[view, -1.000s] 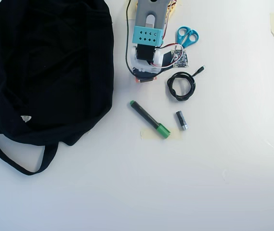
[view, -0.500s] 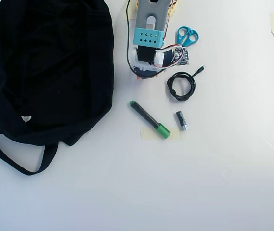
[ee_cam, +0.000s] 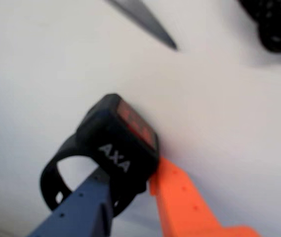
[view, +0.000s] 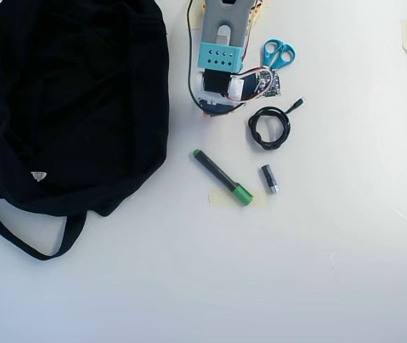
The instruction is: Put the bike light into the black bag
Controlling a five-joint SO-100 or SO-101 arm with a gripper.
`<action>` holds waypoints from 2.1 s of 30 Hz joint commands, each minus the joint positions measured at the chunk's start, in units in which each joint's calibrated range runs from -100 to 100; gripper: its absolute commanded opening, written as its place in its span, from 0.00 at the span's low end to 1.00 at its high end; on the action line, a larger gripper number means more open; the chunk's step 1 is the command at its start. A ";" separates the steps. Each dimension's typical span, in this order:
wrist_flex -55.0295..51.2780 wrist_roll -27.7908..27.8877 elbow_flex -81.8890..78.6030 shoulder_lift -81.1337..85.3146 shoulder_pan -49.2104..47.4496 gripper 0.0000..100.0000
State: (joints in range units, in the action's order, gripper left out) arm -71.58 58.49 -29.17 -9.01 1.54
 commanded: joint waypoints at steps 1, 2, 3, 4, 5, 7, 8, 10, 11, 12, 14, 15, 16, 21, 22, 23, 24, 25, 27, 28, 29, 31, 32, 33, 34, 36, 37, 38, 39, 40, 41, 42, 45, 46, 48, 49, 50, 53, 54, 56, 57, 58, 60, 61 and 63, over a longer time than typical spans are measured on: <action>-1.29 -0.28 1.94 0.88 -0.57 0.02; -1.38 -0.28 1.94 0.88 -0.57 0.02; -1.38 -0.28 2.12 0.88 -0.57 0.02; -1.46 -0.28 2.21 0.88 -0.57 0.02; -1.46 -0.28 2.21 0.96 -0.57 0.02; -1.46 -0.28 2.21 0.96 -0.57 0.02; -1.46 -0.28 2.21 0.96 -0.57 0.02; -1.46 -0.28 2.21 1.04 -0.57 0.02; -1.46 -0.28 2.30 1.04 -0.57 0.02; -1.72 -0.28 2.75 1.04 -0.57 0.02; -3.79 -0.28 4.55 1.62 -0.57 0.02; -4.22 -0.28 5.00 2.04 -0.57 0.02; -4.48 -0.28 5.18 2.62 -0.57 0.02; -6.37 -0.28 5.36 4.94 -0.42 0.02; -6.72 -0.28 5.36 5.27 -0.42 0.02; -6.98 -0.33 5.36 5.52 -0.42 0.02; -7.15 -0.33 5.36 5.77 -0.35 0.02; -7.24 -0.33 5.36 5.94 -0.35 0.02; -7.84 -0.38 5.36 6.44 -0.35 0.02; -7.84 -0.91 5.36 6.68 -0.35 0.02; -7.92 -1.28 5.36 7.02 -0.42 0.02; -8.44 -1.43 5.36 7.68 -0.50 0.02; -8.79 -1.49 5.36 8.01 -0.50 0.02; -9.13 -1.54 5.36 8.26 -0.50 0.02; -9.22 -1.54 5.36 8.59 -0.42 0.02; -9.99 -2.22 5.45 9.42 -0.35 0.02; -10.34 -2.53 5.45 9.92 -0.35 0.02; -10.34 -2.74 5.45 10.50 -0.27 0.02; -10.68 -3.11 5.36 11.00 -0.20 0.02; -11.11 -3.27 5.36 11.41 -0.12 0.02; -11.46 -3.32 5.36 11.83 -0.05 0.02; -11.80 -3.79 5.36 12.24 0.03 0.02; -12.58 -4.68 5.36 13.49 0.10 0.02; -12.75 -4.68 5.36 14.07 0.10 0.02; -13.01 -4.74 5.36 15.07 0.18 0.02; -13.18 -4.79 5.36 15.48 0.25 0.02; -13.61 -5.31 5.36 15.90 0.55 0.02; -14.90 -6.99 5.45 17.31 1.22 0.02; -15.33 -7.46 5.45 17.72 1.60 0.02; -15.85 -8.46 5.45 18.55 2.12 0.02; -15.85 -9.04 5.45 18.88 2.27 0.02; -15.85 -9.56 5.45 19.22 2.35 0.02; -15.85 -10.40 5.54 20.29 2.72 0.02; -15.85 -10.82 5.54 20.88 2.87 0.02; -15.85 -11.92 5.54 22.12 2.94 0.02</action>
State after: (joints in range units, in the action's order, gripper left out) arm -86.95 47.99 -26.10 9.51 3.75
